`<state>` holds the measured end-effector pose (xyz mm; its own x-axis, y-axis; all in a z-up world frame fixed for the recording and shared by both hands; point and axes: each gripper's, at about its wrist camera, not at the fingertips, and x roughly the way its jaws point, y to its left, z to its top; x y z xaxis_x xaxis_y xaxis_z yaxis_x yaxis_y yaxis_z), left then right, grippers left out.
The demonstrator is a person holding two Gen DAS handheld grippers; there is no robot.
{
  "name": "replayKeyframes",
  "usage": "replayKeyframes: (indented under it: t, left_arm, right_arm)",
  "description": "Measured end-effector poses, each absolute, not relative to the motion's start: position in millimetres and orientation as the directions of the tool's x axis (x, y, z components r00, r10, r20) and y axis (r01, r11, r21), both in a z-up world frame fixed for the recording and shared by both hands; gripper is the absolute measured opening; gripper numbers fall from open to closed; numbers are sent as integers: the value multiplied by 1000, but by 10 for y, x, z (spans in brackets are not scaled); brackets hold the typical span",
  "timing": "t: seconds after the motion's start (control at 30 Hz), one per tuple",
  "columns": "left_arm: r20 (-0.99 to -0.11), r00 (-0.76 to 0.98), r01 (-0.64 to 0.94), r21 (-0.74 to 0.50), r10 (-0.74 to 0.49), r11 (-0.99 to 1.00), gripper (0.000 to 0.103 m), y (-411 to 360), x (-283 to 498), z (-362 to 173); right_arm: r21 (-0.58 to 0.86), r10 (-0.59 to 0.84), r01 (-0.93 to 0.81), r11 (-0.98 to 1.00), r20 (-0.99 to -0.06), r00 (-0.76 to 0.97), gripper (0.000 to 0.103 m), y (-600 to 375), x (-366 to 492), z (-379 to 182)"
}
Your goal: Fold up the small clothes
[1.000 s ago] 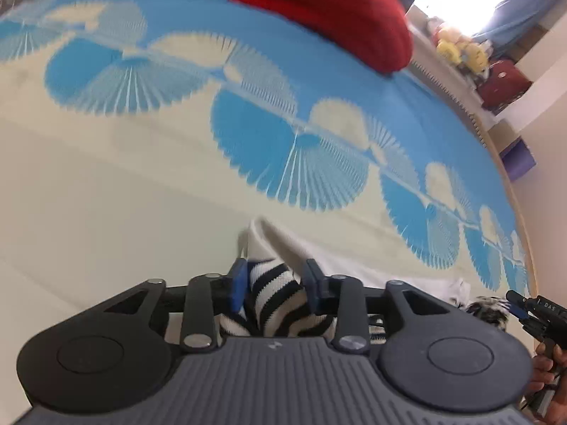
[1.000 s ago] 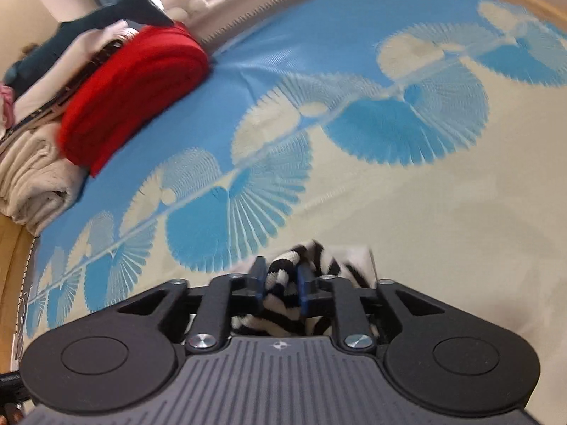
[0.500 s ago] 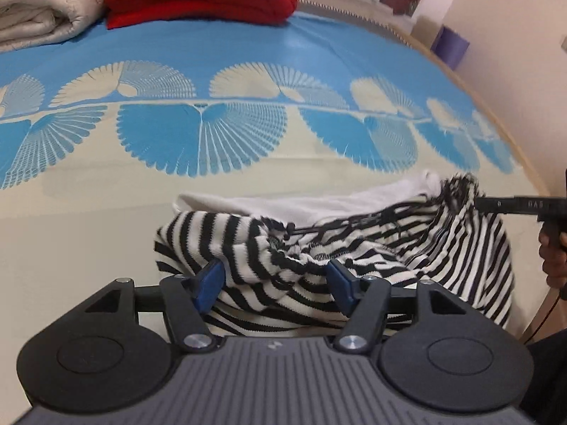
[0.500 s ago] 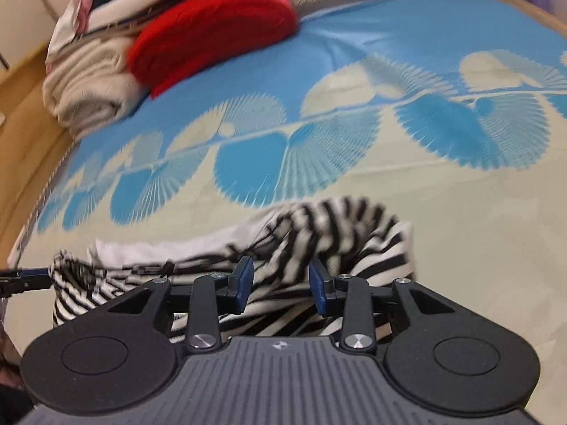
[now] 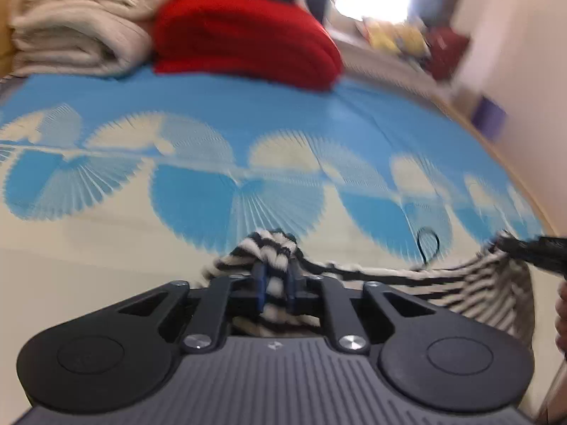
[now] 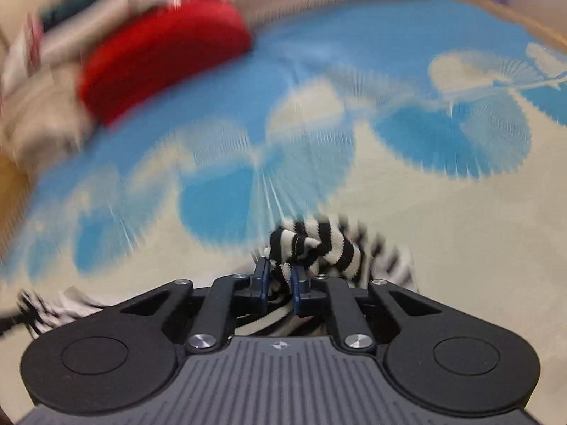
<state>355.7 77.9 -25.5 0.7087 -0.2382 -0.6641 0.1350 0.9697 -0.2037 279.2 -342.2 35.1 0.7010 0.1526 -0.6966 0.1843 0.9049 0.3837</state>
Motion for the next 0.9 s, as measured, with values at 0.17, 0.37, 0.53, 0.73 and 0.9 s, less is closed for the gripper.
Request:
replayKeyframes:
  t: [0.17, 0.37, 0.53, 0.73, 0.9]
  left_arm:
    - [-702, 690, 37, -209, -176, 977, 6, 770, 3799, -380]
    - [-751, 636, -19, -244, -177, 970, 7, 829, 3932, -482]
    - [-711, 687, -5, -214, -152, 977, 18, 1033, 3827, -326]
    - [-755, 564, 180, -285, -336, 942, 60, 950, 3771, -438]
    - [-802, 543, 226, -147, -249, 963, 34, 720, 3770, -578]
  right_arm:
    - [445, 86, 252, 859, -611, 787, 12, -3540, 2876, 478]
    - [429, 120, 282, 858, -702, 702, 26, -3501, 3190, 178]
    - [410, 130, 241, 880, -695, 707, 46, -3544, 3118, 284]
    - [339, 108, 193, 921, -697, 709, 54, -3829, 2886, 354]
    - [284, 146, 156, 946, -803, 577, 55, -3874, 2912, 76]
